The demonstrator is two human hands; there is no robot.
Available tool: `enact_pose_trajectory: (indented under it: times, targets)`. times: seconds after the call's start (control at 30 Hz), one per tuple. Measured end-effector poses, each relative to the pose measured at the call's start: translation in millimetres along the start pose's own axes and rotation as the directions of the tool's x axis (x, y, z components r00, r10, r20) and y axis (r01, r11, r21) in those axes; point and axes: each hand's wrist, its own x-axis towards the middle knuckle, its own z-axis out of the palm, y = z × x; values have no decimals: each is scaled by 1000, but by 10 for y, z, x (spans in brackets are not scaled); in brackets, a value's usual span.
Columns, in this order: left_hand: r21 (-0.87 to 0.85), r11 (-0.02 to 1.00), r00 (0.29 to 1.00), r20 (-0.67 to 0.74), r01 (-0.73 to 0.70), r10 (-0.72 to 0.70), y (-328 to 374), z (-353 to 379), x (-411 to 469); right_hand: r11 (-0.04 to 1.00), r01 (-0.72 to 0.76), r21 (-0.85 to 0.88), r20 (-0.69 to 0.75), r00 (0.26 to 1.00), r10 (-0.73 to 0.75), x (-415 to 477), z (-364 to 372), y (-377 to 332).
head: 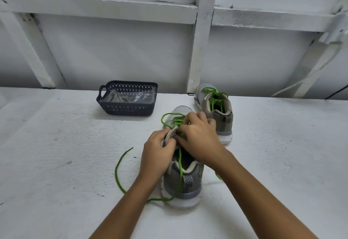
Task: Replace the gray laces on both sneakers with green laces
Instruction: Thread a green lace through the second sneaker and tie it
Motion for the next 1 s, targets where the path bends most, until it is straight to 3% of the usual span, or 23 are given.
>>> enact_pose_trajectory:
  times: [0.07,0.13,0.2,0.27,0.33,0.4,0.47,0.53,0.6,0.67,0.77,0.87,0.93,1.0]
  targets:
    - [0,1000,1000,-1,-1,1,-7,0,0,996,30,82,-120,993,-20,5,102,38]
    - [2,1000,1000,-4,6,-6,-14,5,1,962,42,270,-197,980,12,-48,102,117]
    - [6,1000,1000,-8,16,-16,-22,11,2,824,45,564,-152,987,51,-131,18,182]
    - [4,1000,1000,-11,20,-20,-22,15,3,604,-12,797,-46,996,80,-220,-131,215]
    - [5,1000,1000,-9,19,-19,-21,16,1,490,-27,871,-17,996,86,-281,-234,283]
    - [2,1000,1000,-3,19,-19,-22,17,1,474,-60,879,25,996,81,-320,-338,355]
    - [0,1000,1000,0,20,-20,-25,18,1,519,-124,846,111,992,56,-338,-407,405]
    - [1,1000,1000,2,16,-16,-24,16,1,682,-126,721,153,988,21,-349,-412,375]
    - [4,1000,1000,4,13,-13,-22,14,2,856,-55,513,100,995,4,-322,-360,281]
    - [9,1000,1000,8,16,-16,-18,10,-1,957,5,291,24,1000,-12,-249,-289,152]
    - [-11,1000,1000,18,20,-20,-11,0,-4,995,-24,98,-24,999,26,-107,-115,44]
    - [-11,1000,1000,19,17,-17,-9,-9,-5,1000,-16,19,-124,992,19,14,68,-32]
    - [-9,1000,1000,17,19,-19,-13,-6,-1,999,-14,36,-164,986,20,59,135,-33]
    - [-9,1000,1000,14,17,-16,-13,-7,3,989,-36,146,-114,992,53,60,144,24]
